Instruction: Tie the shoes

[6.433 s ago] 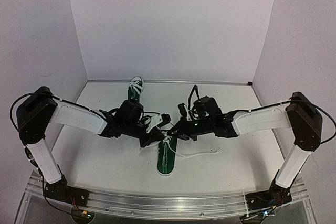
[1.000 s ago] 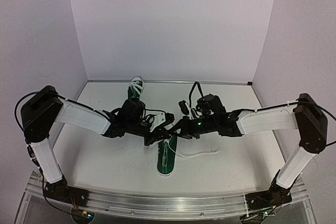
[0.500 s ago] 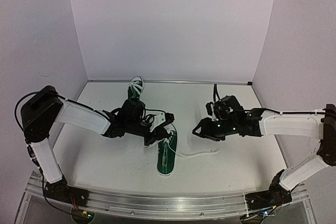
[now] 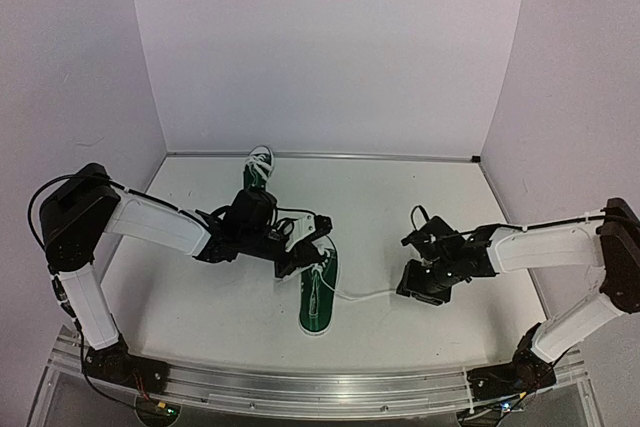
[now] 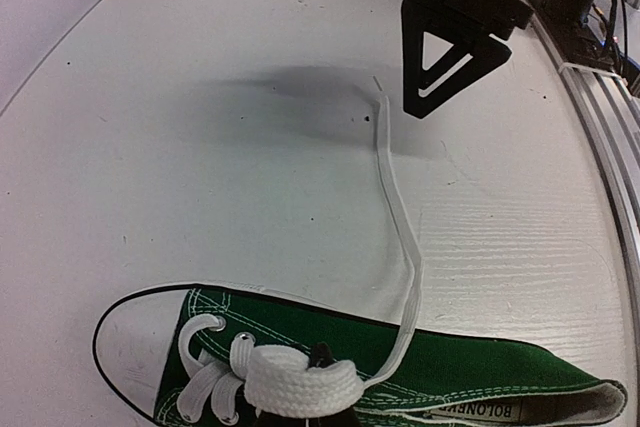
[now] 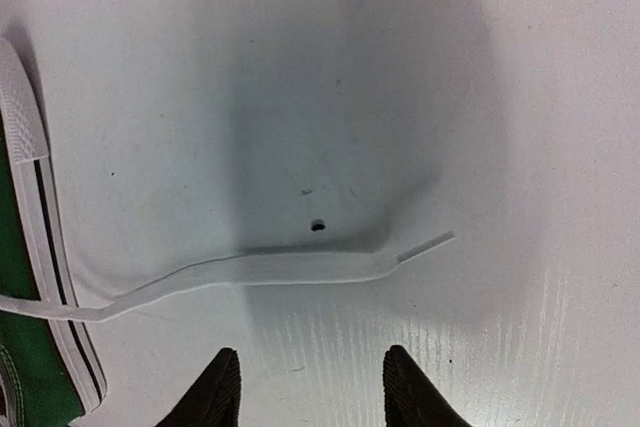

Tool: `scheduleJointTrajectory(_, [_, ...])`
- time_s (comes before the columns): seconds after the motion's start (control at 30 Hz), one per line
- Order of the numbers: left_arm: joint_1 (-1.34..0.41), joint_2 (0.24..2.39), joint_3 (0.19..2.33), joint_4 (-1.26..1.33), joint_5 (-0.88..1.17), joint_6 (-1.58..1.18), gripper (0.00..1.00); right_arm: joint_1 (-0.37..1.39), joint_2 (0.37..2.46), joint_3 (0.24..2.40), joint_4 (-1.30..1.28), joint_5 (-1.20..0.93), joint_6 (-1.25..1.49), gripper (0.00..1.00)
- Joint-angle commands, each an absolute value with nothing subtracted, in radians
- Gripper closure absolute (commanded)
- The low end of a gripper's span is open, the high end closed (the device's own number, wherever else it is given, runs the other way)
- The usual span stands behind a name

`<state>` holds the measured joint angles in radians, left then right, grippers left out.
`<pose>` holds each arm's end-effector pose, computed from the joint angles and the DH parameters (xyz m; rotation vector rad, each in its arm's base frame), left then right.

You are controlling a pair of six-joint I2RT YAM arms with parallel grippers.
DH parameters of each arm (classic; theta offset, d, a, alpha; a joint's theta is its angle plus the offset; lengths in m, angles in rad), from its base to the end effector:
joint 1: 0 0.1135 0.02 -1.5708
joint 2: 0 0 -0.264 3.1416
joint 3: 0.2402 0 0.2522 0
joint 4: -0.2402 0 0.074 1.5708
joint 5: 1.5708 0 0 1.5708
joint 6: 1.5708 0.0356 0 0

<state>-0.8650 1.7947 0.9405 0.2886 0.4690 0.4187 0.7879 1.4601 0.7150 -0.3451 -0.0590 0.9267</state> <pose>0.2304 -0.2951 0.1689 1.5094 1.5491 -0.7605 0.1835 0.1874 0.1568 0.1749 2.8090 0.5757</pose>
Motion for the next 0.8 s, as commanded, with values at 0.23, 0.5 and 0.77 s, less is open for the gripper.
scheduleJointTrajectory(0.23, [-0.865,1.769,0.942,0.336,0.478,0.411,1.00,0.776,1.565,0.758,-0.298,0.041,1.065,0.39])
scheduleJointTrajectory(0.5, [-0.867,1.759,0.934,0.344,0.471,0.419,1.00,0.759,1.641,0.809,-0.285,0.081,1.082,0.42])
scheduleJointTrajectory(0.77, [-0.870,1.749,0.931,0.339,0.469,0.437,1.00,0.759,1.797,0.892,-0.357,0.116,1.059,0.52])
